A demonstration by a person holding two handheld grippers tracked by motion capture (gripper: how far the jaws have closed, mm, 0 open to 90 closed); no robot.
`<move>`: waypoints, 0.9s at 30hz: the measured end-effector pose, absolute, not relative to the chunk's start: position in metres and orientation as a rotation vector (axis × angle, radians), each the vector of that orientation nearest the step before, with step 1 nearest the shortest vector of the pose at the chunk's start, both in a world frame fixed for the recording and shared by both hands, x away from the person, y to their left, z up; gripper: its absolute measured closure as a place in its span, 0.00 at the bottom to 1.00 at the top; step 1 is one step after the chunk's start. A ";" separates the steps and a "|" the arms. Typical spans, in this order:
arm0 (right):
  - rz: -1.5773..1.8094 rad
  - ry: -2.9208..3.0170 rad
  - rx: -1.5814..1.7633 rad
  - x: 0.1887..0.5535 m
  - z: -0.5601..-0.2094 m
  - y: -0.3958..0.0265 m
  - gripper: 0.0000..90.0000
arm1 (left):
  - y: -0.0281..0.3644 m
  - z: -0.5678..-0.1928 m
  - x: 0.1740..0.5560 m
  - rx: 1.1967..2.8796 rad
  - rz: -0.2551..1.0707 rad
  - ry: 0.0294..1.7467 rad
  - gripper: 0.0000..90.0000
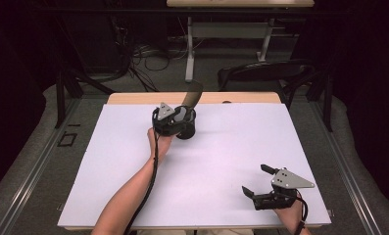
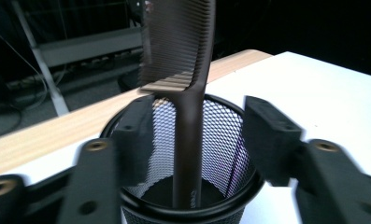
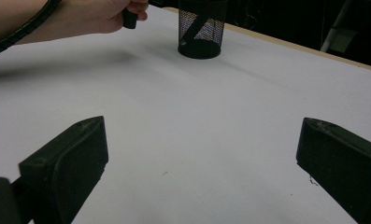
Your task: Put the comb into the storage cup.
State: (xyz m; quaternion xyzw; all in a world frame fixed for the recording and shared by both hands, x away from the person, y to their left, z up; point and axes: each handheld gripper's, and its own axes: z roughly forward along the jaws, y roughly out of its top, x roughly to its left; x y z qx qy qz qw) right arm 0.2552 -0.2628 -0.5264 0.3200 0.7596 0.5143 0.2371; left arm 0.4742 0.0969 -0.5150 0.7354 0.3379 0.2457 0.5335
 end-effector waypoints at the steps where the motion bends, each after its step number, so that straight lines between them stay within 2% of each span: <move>1: 1.409 2.081 0.875 0.255 -0.526 -0.263 0.02 | 0.098 -0.514 0.473 1.748 0.593 0.805 0.42; 3: 1.410 2.080 0.877 0.255 -0.526 -0.263 0.02 | 0.099 -0.511 0.472 1.754 0.592 0.797 0.38; 5: 1.410 2.082 0.877 0.255 -0.526 -0.263 0.02 | 0.099 -0.509 0.471 1.766 0.583 0.802 0.29; 10: 1.411 2.081 0.875 0.255 -0.526 -0.262 0.02 | 0.103 -0.506 0.470 1.818 0.550 0.800 0.18; 27: 1.410 2.083 0.877 0.256 -0.526 -0.262 0.02 | 0.118 -0.487 0.448 1.910 0.517 0.758 0.04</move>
